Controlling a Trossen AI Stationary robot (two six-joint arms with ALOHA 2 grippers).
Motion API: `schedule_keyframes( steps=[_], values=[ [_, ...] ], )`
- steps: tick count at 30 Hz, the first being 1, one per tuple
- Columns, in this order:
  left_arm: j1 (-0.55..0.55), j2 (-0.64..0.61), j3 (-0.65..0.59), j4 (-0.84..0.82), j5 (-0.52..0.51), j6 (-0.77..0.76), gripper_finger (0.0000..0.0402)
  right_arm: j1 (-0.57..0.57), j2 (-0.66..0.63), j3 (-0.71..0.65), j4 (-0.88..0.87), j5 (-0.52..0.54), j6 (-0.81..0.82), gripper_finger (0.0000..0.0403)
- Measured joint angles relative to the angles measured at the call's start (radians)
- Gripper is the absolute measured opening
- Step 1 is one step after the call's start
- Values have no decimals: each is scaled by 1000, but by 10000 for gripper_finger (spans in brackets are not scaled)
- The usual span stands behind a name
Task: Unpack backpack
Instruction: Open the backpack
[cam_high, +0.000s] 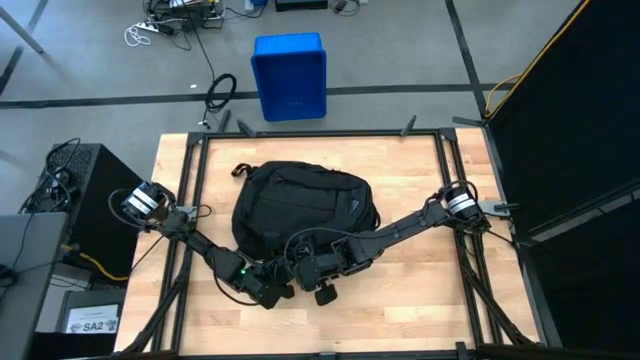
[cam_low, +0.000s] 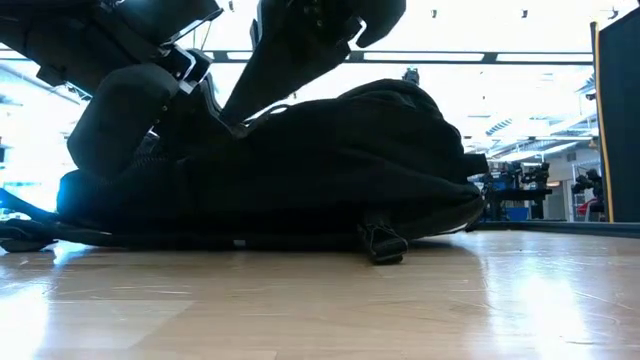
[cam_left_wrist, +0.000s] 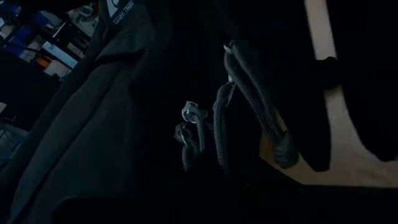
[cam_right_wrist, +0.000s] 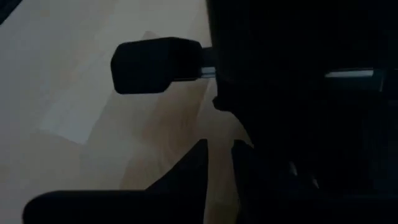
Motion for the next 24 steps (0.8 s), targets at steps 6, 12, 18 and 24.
schedule_keyframes(
  steps=[6, 12, 18, 24],
  values=[
    [0, 0, 0, -1, 0, 0, 0, -2, 6, -1, -46, 3, -93, 51],
    [0, 0, 0, -2, 1, 0, 0, 30, 8, -2, -51, 74, -208, 83],
    [0, 0, 0, -2, 3, 0, 0, 82, 8, -2, -20, 205, -289, 133],
    [0, 0, 0, -1, 3, 0, 0, 93, 8, -2, -9, 292, -299, 171]
  ],
)
